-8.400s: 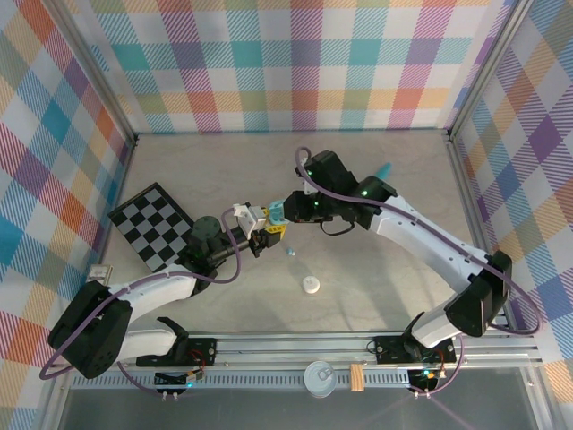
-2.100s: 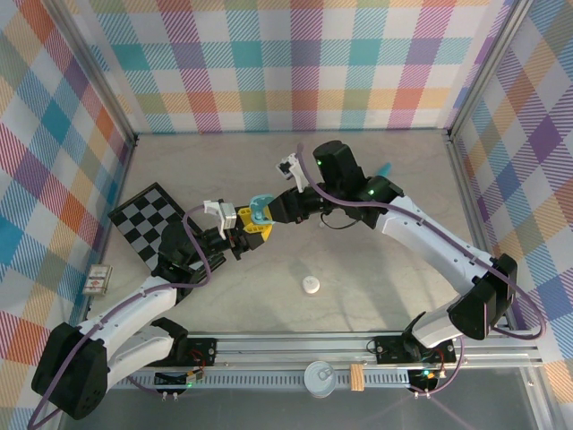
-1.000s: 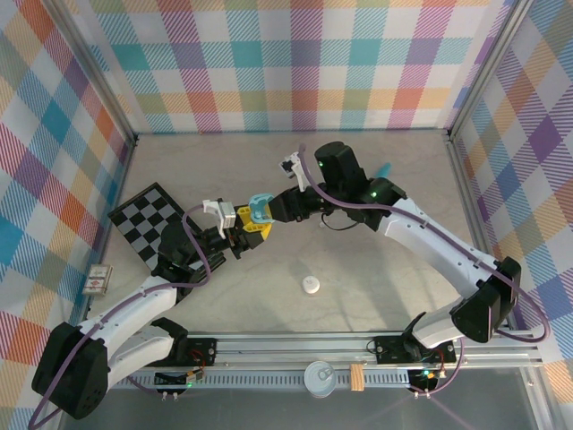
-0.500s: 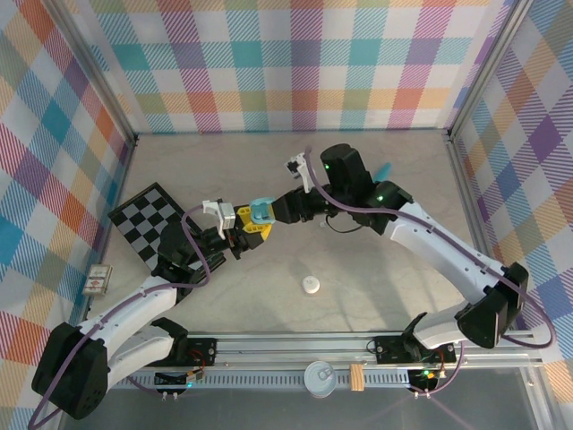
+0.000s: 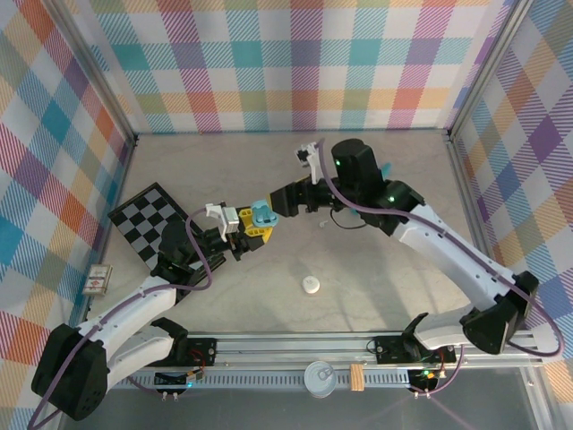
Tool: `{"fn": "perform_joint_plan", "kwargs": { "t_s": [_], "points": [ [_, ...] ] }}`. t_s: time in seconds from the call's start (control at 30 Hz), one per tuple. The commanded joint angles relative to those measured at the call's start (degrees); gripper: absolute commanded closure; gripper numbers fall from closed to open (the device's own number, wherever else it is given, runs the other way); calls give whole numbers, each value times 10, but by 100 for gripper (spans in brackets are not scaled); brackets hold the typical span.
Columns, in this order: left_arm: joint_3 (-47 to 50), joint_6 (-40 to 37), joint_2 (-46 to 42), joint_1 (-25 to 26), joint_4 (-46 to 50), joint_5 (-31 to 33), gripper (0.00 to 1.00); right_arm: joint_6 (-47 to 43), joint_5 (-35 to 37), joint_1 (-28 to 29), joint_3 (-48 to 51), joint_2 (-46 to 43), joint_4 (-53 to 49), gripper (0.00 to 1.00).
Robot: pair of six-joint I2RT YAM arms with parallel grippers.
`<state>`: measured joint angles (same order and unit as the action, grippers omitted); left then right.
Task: Insert wireless bluetooth earbuds into charging case
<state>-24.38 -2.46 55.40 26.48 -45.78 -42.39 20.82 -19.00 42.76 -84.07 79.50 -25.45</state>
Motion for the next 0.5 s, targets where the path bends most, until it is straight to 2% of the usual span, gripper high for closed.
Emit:
{"fn": "perform_joint_plan", "kwargs": {
  "t_s": [0.0,0.2,0.47],
  "points": [
    [-19,-22,-15,0,0,-10,80,18,20,-3,-50,41,-49,9],
    [-21,-13,-11,1,-4,-6,80,22,8,-4,-55,66,-82,9],
    [-26,6,-4,0,-15,23,80,25,-17,-4,5,12,-60,9]
  ]
}}
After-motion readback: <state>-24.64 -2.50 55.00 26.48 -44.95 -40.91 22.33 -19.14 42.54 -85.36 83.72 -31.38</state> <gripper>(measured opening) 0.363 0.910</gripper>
